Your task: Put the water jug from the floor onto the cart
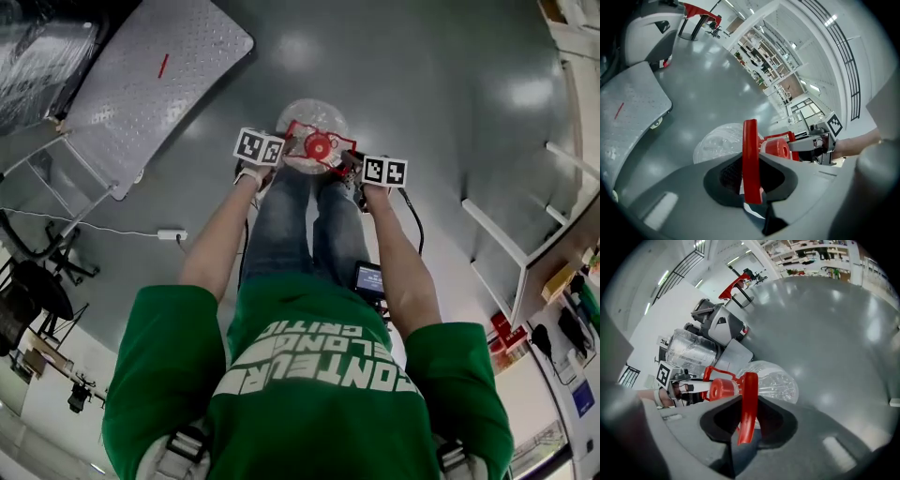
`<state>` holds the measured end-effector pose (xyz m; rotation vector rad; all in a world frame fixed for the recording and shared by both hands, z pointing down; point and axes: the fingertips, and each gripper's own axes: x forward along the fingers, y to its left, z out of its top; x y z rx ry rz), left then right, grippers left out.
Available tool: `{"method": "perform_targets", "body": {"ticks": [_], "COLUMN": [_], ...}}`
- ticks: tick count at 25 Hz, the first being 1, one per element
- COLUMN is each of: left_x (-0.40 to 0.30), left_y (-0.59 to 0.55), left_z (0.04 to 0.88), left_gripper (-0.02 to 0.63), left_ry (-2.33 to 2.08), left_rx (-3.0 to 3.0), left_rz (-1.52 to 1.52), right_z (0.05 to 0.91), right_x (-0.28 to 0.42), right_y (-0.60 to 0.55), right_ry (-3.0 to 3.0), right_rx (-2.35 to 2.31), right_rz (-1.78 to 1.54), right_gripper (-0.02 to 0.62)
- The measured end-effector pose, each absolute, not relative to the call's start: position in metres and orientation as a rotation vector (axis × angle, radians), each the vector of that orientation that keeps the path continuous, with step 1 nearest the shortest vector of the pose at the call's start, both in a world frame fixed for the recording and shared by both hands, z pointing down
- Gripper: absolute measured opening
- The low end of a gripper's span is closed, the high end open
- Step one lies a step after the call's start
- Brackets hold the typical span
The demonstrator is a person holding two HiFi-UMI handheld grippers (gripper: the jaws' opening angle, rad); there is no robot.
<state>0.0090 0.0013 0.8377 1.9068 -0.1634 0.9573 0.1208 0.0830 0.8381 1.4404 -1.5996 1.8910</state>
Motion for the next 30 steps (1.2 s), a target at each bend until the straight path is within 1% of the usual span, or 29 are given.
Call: {"method": "perform_targets", "body": {"ticks": [5,11,21,30], "left_x": [0.007,0.008,-0.030,-0.065], "left_y": [-0.011,-0.047,-0.135,-0.185], "left_z": [0.782,0.728,0.662,0.636], "left_gripper": [0.063,0.064,0.066,0.066], "left_ry": [-0.225,-0.349,-0.585,-0.770], "left_rx": [1.923,1.936,1.942,1.868], "left_rz": [0.875,0.704,0.461,0.280], "right_z": [0.782,0.724,0.653,0.628], "right_x": [0.125,0.135,0.099,0.061], "right_y": [0.061,0.000,-0.124,-0.201], "right_ry": [-1.715,-1.881,-2.096,-2.188], "right_rx": [1.392,1.290,1.018,0.759], "right_rz": [1.830,1.710,1.536,1.446], "right_gripper": [0.069,0.069,0.071,0.071]}}
